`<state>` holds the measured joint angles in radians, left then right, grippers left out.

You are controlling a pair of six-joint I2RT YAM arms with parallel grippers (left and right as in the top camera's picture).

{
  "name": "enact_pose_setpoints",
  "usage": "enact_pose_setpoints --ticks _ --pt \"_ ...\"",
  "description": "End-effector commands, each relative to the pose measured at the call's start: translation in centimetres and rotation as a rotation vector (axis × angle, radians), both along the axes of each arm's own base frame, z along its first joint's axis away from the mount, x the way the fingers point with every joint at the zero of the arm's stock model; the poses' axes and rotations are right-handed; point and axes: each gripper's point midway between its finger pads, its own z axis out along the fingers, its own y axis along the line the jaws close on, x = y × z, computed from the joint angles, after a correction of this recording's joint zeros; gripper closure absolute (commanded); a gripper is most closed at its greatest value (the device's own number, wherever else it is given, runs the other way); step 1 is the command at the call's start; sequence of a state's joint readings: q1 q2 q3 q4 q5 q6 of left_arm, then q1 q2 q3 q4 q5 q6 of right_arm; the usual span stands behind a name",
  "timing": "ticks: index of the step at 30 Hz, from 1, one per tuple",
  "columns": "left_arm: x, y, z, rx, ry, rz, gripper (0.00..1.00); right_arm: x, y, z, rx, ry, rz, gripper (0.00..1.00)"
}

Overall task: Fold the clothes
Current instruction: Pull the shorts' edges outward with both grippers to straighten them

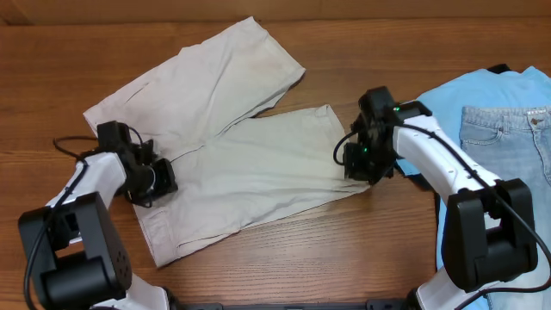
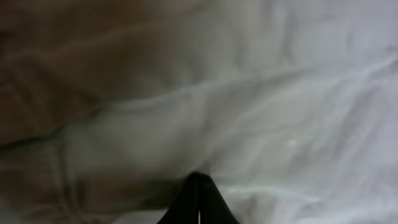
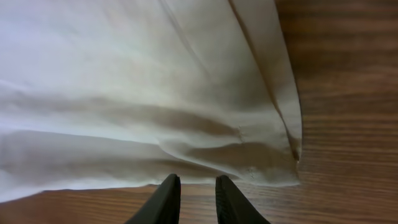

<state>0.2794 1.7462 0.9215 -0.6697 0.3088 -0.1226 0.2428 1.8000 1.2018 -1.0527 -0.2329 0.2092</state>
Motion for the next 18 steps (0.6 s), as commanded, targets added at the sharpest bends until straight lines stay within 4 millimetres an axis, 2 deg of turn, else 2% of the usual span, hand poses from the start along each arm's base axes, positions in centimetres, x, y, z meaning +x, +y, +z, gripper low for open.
enact_pose_setpoints --ticks 1,5,9,11,13,15,17,18 --pt "-0.4 3.3 -1.0 0.159 0.033 0.116 0.96 -1.0 -0.1 -1.0 0.002 0.027 -0.003 0.77" --pt "2.8 5.2 -0.4 0.222 -0.097 0.157 0.96 -1.0 -0.1 -1.6 0.005 0.015 -0.001 0.77" --pt "6.7 5.5 2.1 0.202 -0.235 0.163 0.96 -0.9 -0.1 -1.6 0.005 0.012 0.001 0.76" --pt "8.4 5.5 4.0 0.186 -0.281 0.143 0.96 -0.9 -0.1 -1.6 0.006 0.011 0.001 0.66" --pt "9.6 5.3 6.2 0.166 -0.300 0.115 0.96 -0.7 0.0 -1.6 0.008 0.004 0.001 0.34" --pt "10.1 5.0 8.3 0.142 -0.296 0.087 0.94 -0.5 0.0 -1.7 0.011 -0.008 0.001 0.19" --pt "9.8 4.7 10.3 0.127 -0.266 0.063 0.82 -0.2 0.1 -2.1 0.015 -0.026 0.001 0.09" --pt "9.5 4.6 11.3 0.121 -0.240 0.059 0.70 -0.1 0.1 -2.4 0.016 -0.033 0.001 0.08"
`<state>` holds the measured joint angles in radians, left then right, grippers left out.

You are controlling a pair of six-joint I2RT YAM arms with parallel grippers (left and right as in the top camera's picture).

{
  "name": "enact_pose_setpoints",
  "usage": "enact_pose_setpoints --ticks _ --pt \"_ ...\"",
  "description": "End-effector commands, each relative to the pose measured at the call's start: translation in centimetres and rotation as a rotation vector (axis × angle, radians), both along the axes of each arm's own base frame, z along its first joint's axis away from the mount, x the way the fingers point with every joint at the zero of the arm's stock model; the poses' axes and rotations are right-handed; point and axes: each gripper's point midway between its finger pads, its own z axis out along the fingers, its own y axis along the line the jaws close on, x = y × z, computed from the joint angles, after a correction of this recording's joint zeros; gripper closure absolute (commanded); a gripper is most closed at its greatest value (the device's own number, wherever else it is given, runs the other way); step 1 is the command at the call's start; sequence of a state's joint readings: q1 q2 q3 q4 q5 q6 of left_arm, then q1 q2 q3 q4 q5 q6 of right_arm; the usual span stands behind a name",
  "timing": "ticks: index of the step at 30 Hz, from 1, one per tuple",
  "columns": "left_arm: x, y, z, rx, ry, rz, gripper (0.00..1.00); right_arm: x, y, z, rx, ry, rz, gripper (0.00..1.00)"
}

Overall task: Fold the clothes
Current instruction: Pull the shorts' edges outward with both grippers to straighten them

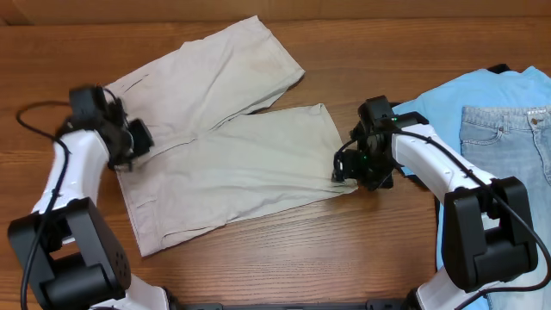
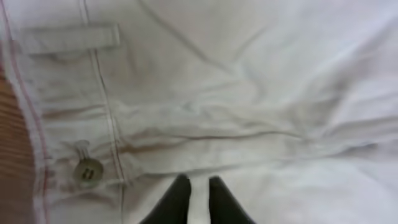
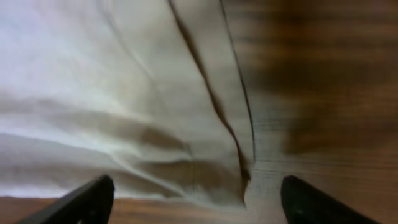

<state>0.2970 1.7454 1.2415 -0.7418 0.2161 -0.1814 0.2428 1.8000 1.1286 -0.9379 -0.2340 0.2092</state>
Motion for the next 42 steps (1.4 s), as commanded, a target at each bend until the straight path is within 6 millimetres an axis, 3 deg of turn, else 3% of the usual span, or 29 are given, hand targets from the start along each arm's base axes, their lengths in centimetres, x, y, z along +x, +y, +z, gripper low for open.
enact_pose_setpoints --ticks 1,3,6,7,9,13,15,17,20,23,27,30,33,35,39,42 --pt "0.7 -0.2 4.1 -0.018 -0.016 -0.054 0.65 -0.4 0.0 -0.9 0.006 0.002 0.000 0.07" --pt "-0.5 -0.5 5.6 -0.017 0.037 -0.098 0.60 -0.6 -0.1 -1.4 0.007 0.001 -0.011 0.09" --pt "-2.2 -1.2 7.2 -0.052 0.104 -0.100 0.71 -1.0 -0.2 -1.9 0.005 0.015 -0.031 0.16" --pt "-2.7 -1.4 7.7 -0.069 0.118 -0.091 0.77 -1.2 -0.3 -2.0 0.003 0.022 -0.033 0.25" --pt "-3.7 -2.0 8.7 -0.104 0.131 -0.068 0.80 -1.7 -0.1 -2.1 0.017 0.038 -0.032 0.33" --pt "-6.0 -2.7 10.8 -0.108 0.141 -0.051 0.78 -1.7 0.1 -2.0 0.027 0.040 -0.032 0.63" --pt "-7.8 -2.4 11.8 -0.067 0.162 -0.014 0.75 -1.6 0.3 -2.0 0.040 0.039 -0.032 0.70" --pt "-9.6 -1.7 12.5 -0.011 0.185 0.048 0.62 -1.4 0.4 -2.0 0.044 0.028 -0.031 0.83" --pt "-11.5 -1.7 12.7 0.010 0.189 0.103 0.47 -1.0 0.5 -2.0 0.048 0.012 -0.031 0.95" --pt "-13.2 -2.2 11.5 -0.002 0.219 0.125 0.39 -0.6 0.6 -1.9 0.053 -0.006 -0.031 0.96" --pt "-15.8 -2.8 7.7 -0.032 0.343 0.168 0.33 -0.7 0.6 -1.9 0.052 -0.003 -0.030 0.96" --pt "-17.9 -3.6 3.9 -0.065 0.441 0.212 0.33 -0.8 0.6 -1.9 0.050 0.003 -0.030 0.96" --pt "-19.2 -3.8 1.3 -0.079 0.488 0.236 0.36 -0.8 0.6 -1.9 0.051 0.002 -0.030 0.96" --pt "-19.8 -3.4 0.3 -0.085 0.500 0.271 0.35 -0.7 0.6 -1.9 0.051 0.000 -0.030 0.96" --pt "-20.5 -2.1 -0.7 -0.118 0.505 0.404 0.22 -0.6 0.6 -1.9 0.052 -0.005 -0.030 0.96" --pt "-20.4 -0.9 -1.5 -0.125 0.476 0.461 0.21 -0.5 0.6 -1.9 0.053 -0.009 -0.030 0.96"
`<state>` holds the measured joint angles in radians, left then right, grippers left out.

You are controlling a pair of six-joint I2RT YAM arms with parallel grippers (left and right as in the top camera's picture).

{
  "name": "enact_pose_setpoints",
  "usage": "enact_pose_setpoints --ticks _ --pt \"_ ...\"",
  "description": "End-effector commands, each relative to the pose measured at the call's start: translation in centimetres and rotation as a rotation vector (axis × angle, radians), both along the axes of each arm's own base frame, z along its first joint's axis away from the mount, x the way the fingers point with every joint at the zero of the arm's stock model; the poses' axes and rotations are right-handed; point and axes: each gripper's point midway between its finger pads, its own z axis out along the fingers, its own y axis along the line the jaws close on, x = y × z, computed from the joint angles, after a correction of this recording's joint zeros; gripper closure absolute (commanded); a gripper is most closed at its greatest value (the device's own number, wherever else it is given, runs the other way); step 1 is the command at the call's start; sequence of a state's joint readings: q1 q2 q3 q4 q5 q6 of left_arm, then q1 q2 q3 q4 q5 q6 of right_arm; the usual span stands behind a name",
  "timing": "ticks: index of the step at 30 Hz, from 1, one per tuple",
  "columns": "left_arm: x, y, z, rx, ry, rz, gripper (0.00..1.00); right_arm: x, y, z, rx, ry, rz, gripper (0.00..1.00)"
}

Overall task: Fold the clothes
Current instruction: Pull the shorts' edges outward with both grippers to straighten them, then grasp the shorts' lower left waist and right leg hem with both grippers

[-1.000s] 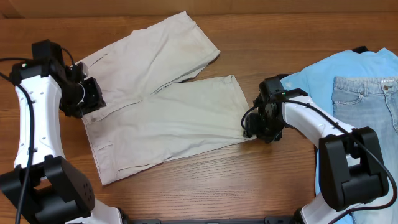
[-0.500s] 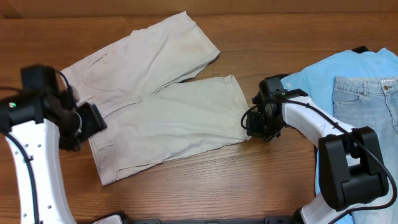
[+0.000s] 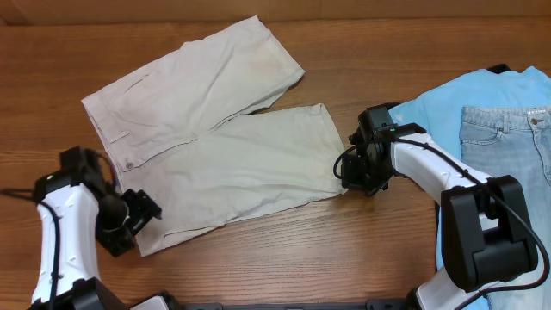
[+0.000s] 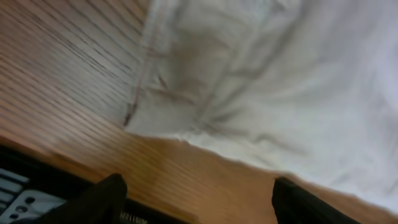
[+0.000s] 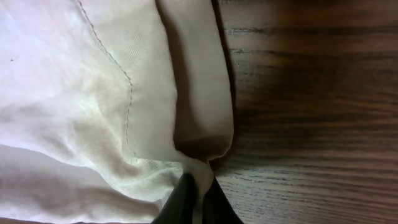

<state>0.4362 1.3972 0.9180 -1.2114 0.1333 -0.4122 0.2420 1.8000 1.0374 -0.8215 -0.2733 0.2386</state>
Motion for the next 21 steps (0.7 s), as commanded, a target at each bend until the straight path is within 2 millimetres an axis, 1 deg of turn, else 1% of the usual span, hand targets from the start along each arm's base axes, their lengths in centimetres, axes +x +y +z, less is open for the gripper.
enact_pose_setpoints --ticks 1,3,6,8,10,11,14,17,18,21 --pt "-0.4 1.3 -1.1 0.017 -0.002 0.102 0.21 0.1 0.1 -0.1 0.010 -0.002 -0.002 0.96" --pt "-0.4 1.5 -1.9 0.004 -0.015 0.137 0.22 0.1 0.1 -0.1 0.011 -0.005 -0.002 0.96" --pt "-0.6 0.5 -2.9 -0.052 -0.020 0.150 0.25 0.1 0.1 -0.1 0.011 -0.005 -0.002 0.96" --pt "-1.0 0.2 -3.8 -0.059 -0.014 0.149 0.25 0.1 0.1 -0.1 0.011 -0.005 -0.002 0.95" --pt "-1.4 0.4 -4.8 -0.038 0.000 0.160 0.25 0.1 0.1 -0.1 0.011 -0.005 -0.002 0.95" --pt "-1.6 0.7 -5.2 -0.022 0.011 0.169 0.26 0.1 0.1 -0.1 0.011 -0.005 -0.002 0.95" --pt "-2.3 1.0 -6.1 0.006 0.044 0.201 0.44 0.1 0.1 -0.1 0.010 -0.004 -0.002 0.94" --pt "-2.5 1.3 -6.4 0.013 0.051 0.218 0.44 0.1 0.1 -0.1 0.010 -0.004 -0.002 0.94" --pt "-2.6 1.6 -6.4 0.025 0.054 0.222 0.41 0.1 0.1 -0.1 0.010 -0.004 -0.002 0.94" --pt "-3.0 2.4 -6.4 0.056 0.066 0.237 0.37 0.2 0.1 -0.1 0.011 -0.005 -0.002 0.94"
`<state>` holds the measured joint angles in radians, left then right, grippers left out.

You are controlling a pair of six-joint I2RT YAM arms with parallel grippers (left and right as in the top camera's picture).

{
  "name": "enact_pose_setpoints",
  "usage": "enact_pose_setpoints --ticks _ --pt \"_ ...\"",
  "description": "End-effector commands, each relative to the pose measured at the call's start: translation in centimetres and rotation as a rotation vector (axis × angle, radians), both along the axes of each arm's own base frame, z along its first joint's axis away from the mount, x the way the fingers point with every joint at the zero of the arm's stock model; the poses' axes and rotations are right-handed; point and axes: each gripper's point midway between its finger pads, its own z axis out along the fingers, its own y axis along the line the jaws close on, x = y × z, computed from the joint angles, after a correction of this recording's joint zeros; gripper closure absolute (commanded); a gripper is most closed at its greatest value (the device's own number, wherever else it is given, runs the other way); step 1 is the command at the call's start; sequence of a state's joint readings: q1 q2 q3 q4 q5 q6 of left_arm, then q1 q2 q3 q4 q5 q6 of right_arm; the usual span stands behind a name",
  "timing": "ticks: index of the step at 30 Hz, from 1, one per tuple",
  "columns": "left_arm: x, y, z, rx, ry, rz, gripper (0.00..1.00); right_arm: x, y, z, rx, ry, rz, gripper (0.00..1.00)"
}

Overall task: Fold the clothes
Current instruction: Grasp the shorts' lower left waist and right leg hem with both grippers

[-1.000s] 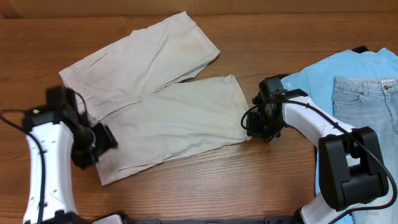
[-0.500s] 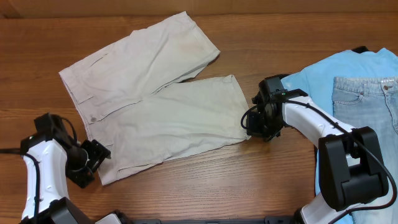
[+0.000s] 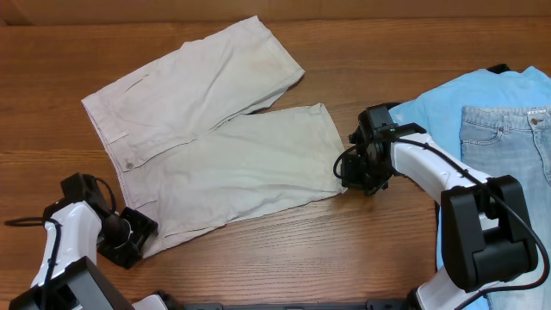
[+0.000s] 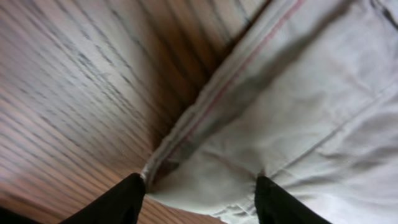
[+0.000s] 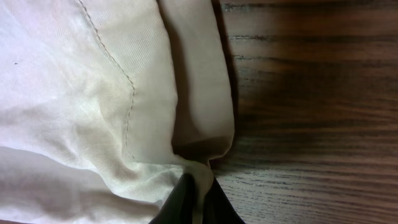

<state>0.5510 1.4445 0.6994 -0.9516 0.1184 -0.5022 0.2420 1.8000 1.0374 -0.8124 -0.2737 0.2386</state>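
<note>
Beige shorts lie spread flat on the wooden table, waistband to the left, one leg running up and right, the other to the right. My left gripper sits at the waistband's near-left corner. In the left wrist view it is open wide, and the corner of the shorts lies between the fingers. My right gripper is at the near hem corner of the right-hand leg. In the right wrist view it is shut on a pinch of the hem.
A light blue shirt with blue jeans on top lies at the right edge, just beyond my right arm. Bare wood runs along the near side of the shorts.
My left gripper has shifted a little nearer and lower, and the waistband corner now lies between its open fingers. The right gripper stays shut on the hem corner. The shorts have not moved.
First my left gripper was shut at the waistband's middle and the right stood slightly open at the leg hem. Then the left was at the far-left waistband and the right open wide. Later the right was shut on the hem corner and the left open by the near waistband corner, which it now straddles.
</note>
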Motion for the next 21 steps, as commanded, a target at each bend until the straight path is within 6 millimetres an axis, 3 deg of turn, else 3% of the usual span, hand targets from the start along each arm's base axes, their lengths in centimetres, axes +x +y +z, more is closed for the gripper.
enact_pose_setpoints --ticks 1,10,14,16,19,21 --pt "-1.0 1.0 -0.4 0.037 0.043 0.044 0.37 -0.1 0.1 -0.1 0.008 0.004 -0.002 0.94" --pt "-2.2 1.0 -0.2 0.009 0.071 0.062 0.40 0.1 0.1 -0.1 0.010 -0.002 -0.002 0.94" --pt "-2.0 1.0 -0.8 0.017 0.057 0.064 0.33 0.3 0.2 -0.1 0.012 -0.011 -0.002 0.94" --pt "-1.8 0.7 -1.4 0.004 0.031 0.067 0.36 0.3 0.2 -0.1 0.012 -0.012 -0.002 0.94" --pt "-2.0 -0.3 -2.7 -0.022 0.005 0.073 0.51 0.4 0.2 -0.1 0.012 -0.014 -0.002 0.94" --pt "-1.7 -1.1 -3.0 -0.060 -0.023 0.086 0.52 0.3 0.2 -0.1 0.012 -0.012 -0.002 0.94"
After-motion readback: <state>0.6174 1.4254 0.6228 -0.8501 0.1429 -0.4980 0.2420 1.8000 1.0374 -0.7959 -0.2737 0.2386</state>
